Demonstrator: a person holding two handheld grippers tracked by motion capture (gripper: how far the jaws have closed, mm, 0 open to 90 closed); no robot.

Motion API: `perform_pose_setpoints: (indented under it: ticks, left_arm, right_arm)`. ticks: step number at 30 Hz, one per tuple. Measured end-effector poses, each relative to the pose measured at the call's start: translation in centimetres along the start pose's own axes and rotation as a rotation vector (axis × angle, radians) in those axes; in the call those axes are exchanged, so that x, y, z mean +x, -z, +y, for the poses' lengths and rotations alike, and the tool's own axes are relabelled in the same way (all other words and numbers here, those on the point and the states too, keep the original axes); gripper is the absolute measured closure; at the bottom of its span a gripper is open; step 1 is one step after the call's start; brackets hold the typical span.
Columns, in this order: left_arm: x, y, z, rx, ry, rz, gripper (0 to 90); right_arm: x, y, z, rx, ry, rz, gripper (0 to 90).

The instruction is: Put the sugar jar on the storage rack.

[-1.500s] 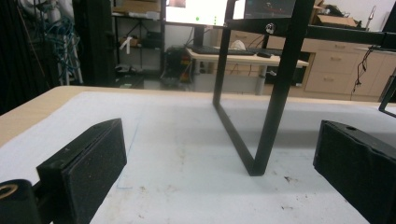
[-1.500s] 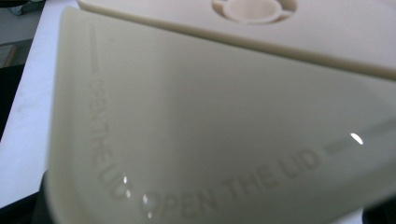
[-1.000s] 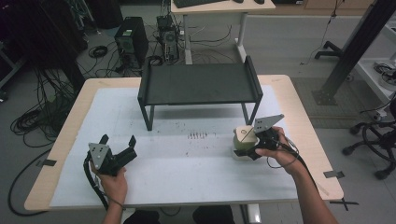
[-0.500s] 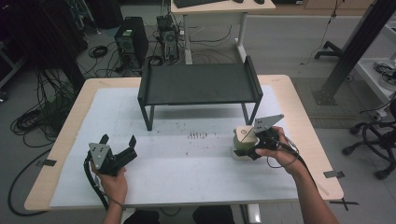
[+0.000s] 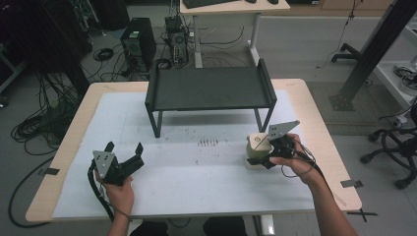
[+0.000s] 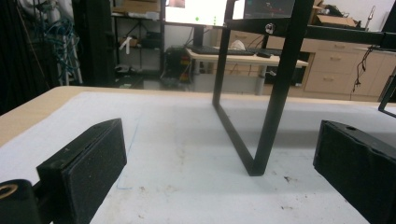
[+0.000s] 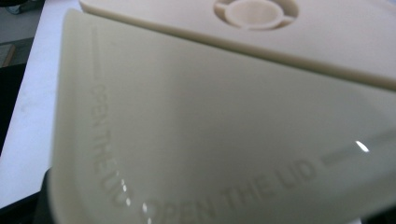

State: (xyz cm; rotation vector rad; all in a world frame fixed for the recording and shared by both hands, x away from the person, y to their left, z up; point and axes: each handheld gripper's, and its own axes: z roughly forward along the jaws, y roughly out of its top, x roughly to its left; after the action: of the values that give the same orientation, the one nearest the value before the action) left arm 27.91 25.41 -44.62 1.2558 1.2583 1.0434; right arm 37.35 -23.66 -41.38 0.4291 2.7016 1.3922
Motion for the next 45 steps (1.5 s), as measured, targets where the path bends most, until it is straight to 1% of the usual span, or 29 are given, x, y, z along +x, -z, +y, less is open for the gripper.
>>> perform_pose_setpoints:
  ticks: [6,8,14,19,21,24,27,31,34,38,41,45]
  left_arm:
    - [0.0,0.0,0.0,0.000,-0.002,-0.001,3.0]
    - [0.0,0.0,0.0,0.000,0.000,-0.002,2.9]
    - [0.0,0.0,0.0,0.000,-0.002,-0.004,3.0]
    - [0.1,0.0,0.0,-0.001,0.007,-0.005,2.9]
    - [0.0,0.0,0.0,0.001,0.003,-0.005,3.0]
    - [0.0,0.0,0.0,0.002,0.001,-0.006,2.9]
    - [0.0,0.0,0.0,0.001,0.004,-0.005,3.0]
    - [0.0,0.0,0.0,0.002,0.001,-0.006,2.9]
    - [0.1,0.0,0.0,0.000,0.008,-0.007,2.9]
    - [0.1,0.0,0.0,0.001,0.005,-0.007,2.9]
    - [0.1,0.0,0.0,0.001,0.009,-0.007,2.9]
    - [0.1,0.0,0.0,0.002,0.010,-0.009,2.9]
  right_arm:
    - [0.1,0.4,0.2,-0.024,-0.017,0.003,22.8]
    - [0.2,0.7,0.4,-0.029,-0.016,-0.001,22.7]
    - [0.4,1.9,2.1,-0.028,-0.006,-0.007,22.8]
    - [0.5,3.5,4.4,-0.041,0.002,-0.011,22.8]
    - [0.4,4.2,5.4,-0.042,0.004,-0.012,22.8]
    - [0.5,5.4,7.1,-0.042,0.023,-0.020,22.8]
    - [0.4,6.5,8.7,-0.056,0.037,-0.029,22.8]
    - [0.4,7.7,10.9,-0.058,0.049,-0.036,22.8]
    - [0.3,8.3,12.7,-0.060,0.060,-0.031,22.8]
    - [0.1,8.7,14.7,-0.061,0.070,-0.025,22.8]
    - [-0.2,8.9,16.3,-0.065,0.080,-0.026,22.8]
    - [-1.0,8.9,18.4,-0.085,0.091,-0.019,22.8]
